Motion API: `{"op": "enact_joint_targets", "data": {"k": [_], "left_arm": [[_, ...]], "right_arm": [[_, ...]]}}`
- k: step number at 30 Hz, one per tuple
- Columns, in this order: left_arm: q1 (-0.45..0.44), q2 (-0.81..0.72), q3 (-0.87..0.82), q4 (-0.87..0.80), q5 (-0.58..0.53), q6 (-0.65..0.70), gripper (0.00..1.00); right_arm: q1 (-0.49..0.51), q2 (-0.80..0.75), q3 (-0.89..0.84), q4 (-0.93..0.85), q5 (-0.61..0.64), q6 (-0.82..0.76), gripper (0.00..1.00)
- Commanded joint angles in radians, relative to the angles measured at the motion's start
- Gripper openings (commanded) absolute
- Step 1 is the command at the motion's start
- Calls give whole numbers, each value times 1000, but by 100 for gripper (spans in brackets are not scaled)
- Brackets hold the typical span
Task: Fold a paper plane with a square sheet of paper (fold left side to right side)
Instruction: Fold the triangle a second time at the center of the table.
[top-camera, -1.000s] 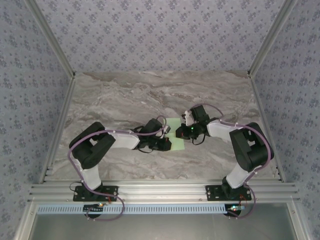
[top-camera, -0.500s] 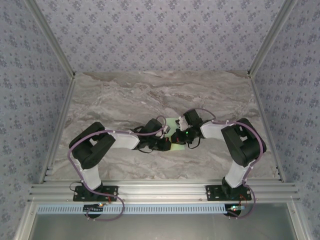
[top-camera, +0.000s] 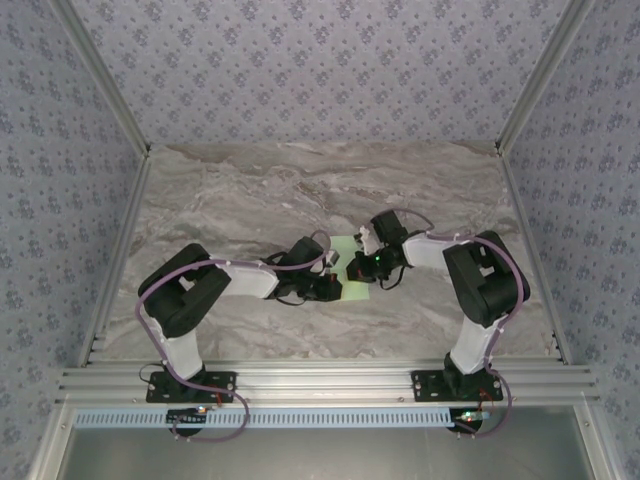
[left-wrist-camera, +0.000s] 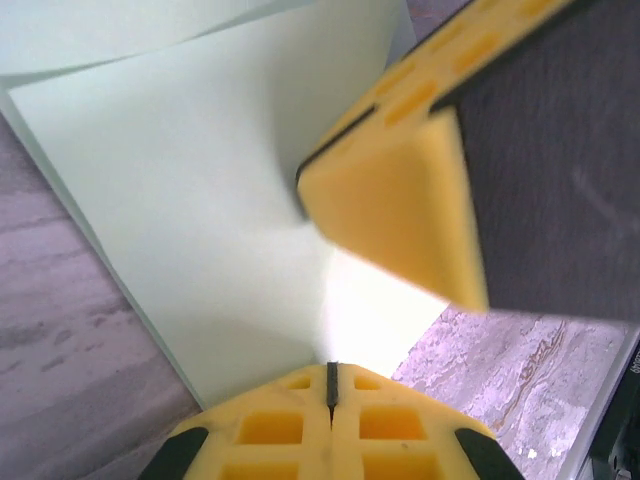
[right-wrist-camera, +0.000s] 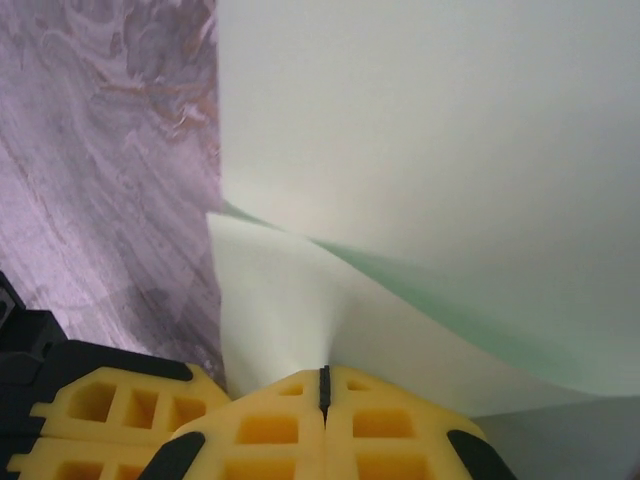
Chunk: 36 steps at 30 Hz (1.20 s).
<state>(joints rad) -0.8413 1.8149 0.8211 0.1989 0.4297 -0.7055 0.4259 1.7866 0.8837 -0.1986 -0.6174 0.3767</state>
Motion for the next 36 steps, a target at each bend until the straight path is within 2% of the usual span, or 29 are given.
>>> {"op": "enact_joint_targets", "data": {"k": [1, 11, 27, 30, 33, 36], "left_arm": [[9, 32, -42, -75, -20, -11, 2], [9, 26, -53, -66, -17, -12, 2], [2, -63, -132, -44, 29, -18, 7], [1, -101, -160, -40, 27, -20, 7], [11, -161, -176, -45, 25, -17, 8], [37, -228, -178, -56, 28, -9, 11]], "right_arm": [[-53, 31, 37, -48, 78, -54, 0], [-151, 75, 85, -94, 55, -107, 0], [-151, 106, 66, -64, 13, -97, 0], [-154, 99, 66, -44, -31, -84, 0], [-159, 61, 67, -12, -79, -64, 3], [-174, 1, 62, 24, -110, -43, 17]]}}
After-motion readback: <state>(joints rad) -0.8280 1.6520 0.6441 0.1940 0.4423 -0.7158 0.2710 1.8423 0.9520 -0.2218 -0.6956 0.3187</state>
